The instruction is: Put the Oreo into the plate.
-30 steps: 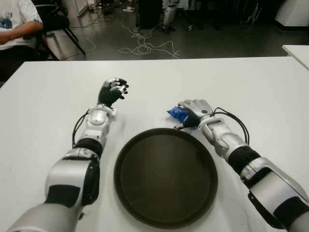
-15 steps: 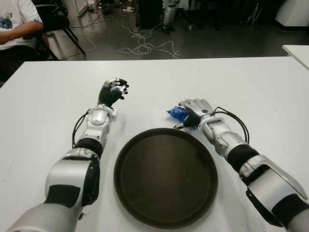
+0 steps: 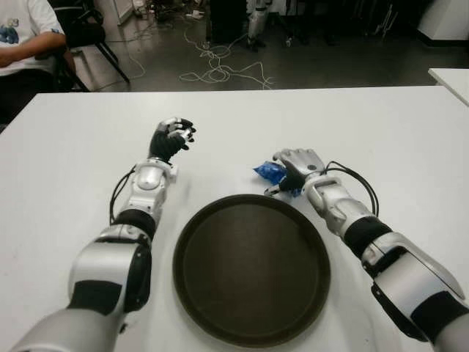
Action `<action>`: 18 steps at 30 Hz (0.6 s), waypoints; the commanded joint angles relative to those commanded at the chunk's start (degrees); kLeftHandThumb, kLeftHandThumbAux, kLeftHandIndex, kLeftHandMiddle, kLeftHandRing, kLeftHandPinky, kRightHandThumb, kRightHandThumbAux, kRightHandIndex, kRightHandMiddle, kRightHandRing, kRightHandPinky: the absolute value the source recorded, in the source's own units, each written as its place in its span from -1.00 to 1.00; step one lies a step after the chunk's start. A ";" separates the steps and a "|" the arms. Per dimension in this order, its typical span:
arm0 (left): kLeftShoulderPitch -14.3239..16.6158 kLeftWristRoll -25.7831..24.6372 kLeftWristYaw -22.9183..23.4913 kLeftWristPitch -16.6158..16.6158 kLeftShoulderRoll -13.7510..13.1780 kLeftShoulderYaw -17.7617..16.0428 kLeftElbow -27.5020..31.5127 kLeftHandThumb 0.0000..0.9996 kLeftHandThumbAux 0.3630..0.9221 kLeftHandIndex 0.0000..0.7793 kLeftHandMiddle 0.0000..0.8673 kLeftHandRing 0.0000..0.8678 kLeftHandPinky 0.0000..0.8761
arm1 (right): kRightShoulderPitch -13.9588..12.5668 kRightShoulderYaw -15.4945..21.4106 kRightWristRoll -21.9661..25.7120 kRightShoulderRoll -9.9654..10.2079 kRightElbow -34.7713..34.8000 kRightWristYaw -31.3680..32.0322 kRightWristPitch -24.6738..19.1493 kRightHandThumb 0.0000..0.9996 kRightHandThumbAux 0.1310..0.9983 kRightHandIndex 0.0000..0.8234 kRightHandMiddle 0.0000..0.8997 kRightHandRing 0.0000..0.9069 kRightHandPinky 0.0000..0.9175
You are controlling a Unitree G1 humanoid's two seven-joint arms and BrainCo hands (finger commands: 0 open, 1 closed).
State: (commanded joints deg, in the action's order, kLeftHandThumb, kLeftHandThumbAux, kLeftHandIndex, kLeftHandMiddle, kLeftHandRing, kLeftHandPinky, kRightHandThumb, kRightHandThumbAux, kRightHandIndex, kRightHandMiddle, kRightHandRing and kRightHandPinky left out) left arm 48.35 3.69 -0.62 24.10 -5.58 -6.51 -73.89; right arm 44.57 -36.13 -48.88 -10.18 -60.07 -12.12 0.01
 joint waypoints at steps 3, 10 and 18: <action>0.02 0.14 -0.03 -0.19 -0.06 0.10 0.01 0.41 0.25 0.05 -0.05 0.08 0.15 | 0.13 0.16 0.51 0.02 -0.58 -0.19 0.88 -0.09 0.32 -0.05 0.16 0.17 0.25; 0.17 0.16 -0.22 -0.84 -0.07 0.14 0.04 0.41 0.25 0.05 -0.03 0.08 0.16 | 0.61 0.90 1.58 0.29 -1.76 -0.54 2.36 0.34 0.38 0.03 0.47 0.44 0.43; 0.22 0.12 -0.21 -1.03 -0.12 0.09 -0.04 0.41 0.25 0.05 0.03 0.11 0.20 | 1.06 1.63 2.55 0.25 -2.15 -1.99 3.82 0.37 0.39 0.04 0.50 0.47 0.47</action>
State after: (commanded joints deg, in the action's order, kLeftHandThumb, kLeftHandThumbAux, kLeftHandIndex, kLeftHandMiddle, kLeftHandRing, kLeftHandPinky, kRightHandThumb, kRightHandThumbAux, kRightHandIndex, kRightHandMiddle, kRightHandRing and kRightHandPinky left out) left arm 48.57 3.80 -0.83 23.07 -5.69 -6.42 -73.93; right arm 45.63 -34.50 -46.33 -9.93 -62.21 -14.11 3.83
